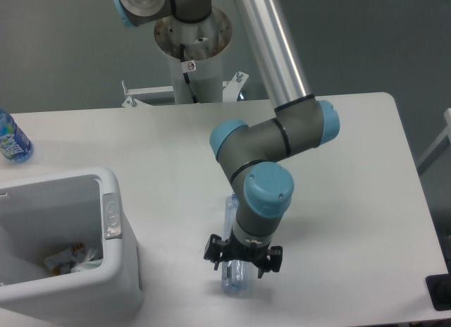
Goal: Place the trash in the trash can
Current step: 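Lower the gripper around the bottle and close on it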
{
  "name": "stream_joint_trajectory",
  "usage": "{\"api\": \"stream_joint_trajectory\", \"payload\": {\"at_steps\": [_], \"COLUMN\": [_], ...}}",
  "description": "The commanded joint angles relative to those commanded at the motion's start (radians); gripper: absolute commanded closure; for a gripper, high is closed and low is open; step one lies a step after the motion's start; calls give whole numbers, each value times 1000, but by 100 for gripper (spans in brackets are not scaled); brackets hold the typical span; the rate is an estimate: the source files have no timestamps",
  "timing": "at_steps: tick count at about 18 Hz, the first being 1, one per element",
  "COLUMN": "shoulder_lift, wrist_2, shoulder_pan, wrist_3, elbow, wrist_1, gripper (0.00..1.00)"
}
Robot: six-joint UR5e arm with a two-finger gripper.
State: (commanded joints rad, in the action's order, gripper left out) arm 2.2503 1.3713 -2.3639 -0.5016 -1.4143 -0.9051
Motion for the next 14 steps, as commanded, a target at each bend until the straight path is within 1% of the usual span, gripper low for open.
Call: {"api": "stream_joint_trajectory", "payload": {"at_steps": [6, 9, 13, 14], "shoulder_lift": [15, 35, 40, 41], "wrist_2": [0, 49, 57, 57], "shoulder_pan": [0, 2, 6, 6], "wrist_3": [2, 2, 3, 5], "elbow": [2, 3, -2, -2], "wrist_1": [21, 38, 46, 46], "gripper": [0, 0, 0, 2]}}
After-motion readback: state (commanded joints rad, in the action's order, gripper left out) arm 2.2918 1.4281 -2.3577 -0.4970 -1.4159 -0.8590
